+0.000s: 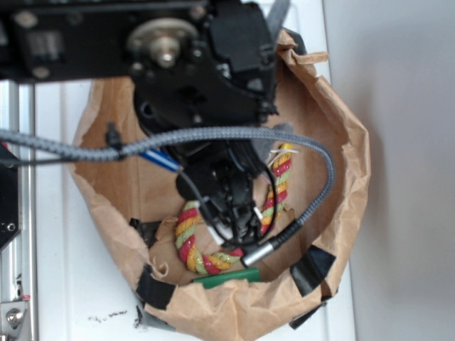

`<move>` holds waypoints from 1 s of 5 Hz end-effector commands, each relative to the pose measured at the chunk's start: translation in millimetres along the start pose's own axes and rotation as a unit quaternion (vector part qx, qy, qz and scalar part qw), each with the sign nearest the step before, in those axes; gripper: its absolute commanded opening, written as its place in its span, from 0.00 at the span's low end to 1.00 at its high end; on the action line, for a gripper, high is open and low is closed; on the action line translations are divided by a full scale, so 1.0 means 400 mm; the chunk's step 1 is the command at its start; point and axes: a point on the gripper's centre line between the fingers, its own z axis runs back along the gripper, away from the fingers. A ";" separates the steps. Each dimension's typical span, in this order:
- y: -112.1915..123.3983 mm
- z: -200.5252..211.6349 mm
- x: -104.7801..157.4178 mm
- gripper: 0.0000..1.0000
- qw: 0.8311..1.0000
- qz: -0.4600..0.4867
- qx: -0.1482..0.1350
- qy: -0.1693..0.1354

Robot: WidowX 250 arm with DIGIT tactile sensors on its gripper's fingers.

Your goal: Grab the multicolored rope.

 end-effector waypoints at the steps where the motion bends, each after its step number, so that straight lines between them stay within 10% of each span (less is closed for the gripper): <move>1: -0.003 0.044 0.024 1.00 0.999 0.004 -0.012 -0.031; 5: 0.056 -0.236 0.030 1.00 0.993 0.033 0.056 -0.101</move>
